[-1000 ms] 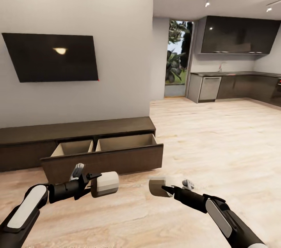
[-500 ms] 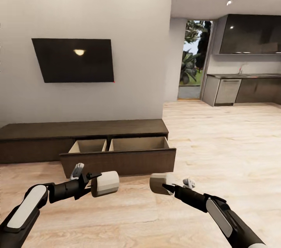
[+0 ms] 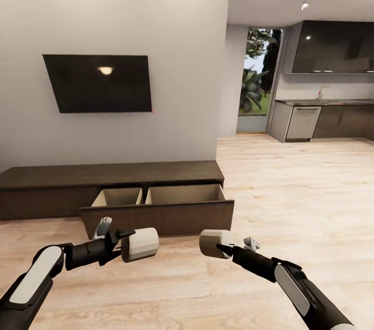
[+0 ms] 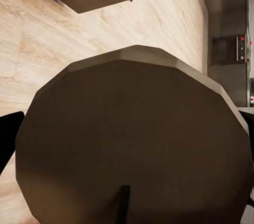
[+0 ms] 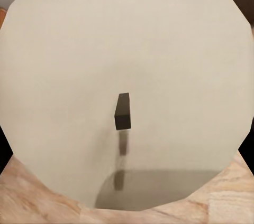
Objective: Place each of the two pumpkins and all three candles from the living room inside a cabinet in the living room (use any cabinet), then make sure every cabinet is closed, and position the cauldron so it is next to a table in the living room.
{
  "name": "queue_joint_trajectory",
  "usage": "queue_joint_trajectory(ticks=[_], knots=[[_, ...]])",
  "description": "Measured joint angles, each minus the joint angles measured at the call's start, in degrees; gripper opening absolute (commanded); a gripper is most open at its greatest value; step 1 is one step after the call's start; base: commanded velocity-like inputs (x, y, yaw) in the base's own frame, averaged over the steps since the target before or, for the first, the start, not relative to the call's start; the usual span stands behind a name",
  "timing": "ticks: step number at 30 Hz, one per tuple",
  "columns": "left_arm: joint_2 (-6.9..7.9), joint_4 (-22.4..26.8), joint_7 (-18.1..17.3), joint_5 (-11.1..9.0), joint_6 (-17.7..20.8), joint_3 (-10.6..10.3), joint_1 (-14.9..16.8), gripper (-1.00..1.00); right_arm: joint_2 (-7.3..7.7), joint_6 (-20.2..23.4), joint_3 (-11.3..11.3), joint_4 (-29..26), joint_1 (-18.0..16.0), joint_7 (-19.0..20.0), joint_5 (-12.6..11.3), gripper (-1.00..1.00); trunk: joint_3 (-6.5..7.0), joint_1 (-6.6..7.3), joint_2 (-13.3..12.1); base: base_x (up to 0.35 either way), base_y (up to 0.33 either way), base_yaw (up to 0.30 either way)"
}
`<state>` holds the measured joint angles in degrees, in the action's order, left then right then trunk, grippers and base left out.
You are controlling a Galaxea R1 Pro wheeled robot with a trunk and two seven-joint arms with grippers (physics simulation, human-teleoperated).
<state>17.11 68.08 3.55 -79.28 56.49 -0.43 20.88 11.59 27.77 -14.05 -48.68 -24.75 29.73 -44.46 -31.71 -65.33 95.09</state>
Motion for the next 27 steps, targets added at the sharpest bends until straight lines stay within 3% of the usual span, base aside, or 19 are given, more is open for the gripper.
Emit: queue_joint_trajectory(ticks=[7, 16, 27], knots=[[0.09, 0.0, 0.0, 0.0, 0.0, 0.0, 0.0, -1.00, 0.36, 0.3, 0.0, -0.1, 0.0, -0.3, -0.1, -1.00, 1.26, 1.54, -2.8, 0.000, 0.000, 0.000], [0.29, 0.0, 0.0, -0.1, 0.0, 0.1, 0.0, -1.00, 0.22, 0.2, 0.0, -0.1, 0.0, -0.1, 0.0, -1.00, 1.26, 1.55, -2.8, 0.013, 0.000, 0.000], [0.36, 0.1, 0.0, 0.1, 0.0, 0.1, 0.0, -1.00, -0.03, 0.1, 0.0, -0.1, 0.0, -0.1, 0.1, -1.00, 1.26, 1.58, -2.8, 0.292, -0.004, 0.000]])
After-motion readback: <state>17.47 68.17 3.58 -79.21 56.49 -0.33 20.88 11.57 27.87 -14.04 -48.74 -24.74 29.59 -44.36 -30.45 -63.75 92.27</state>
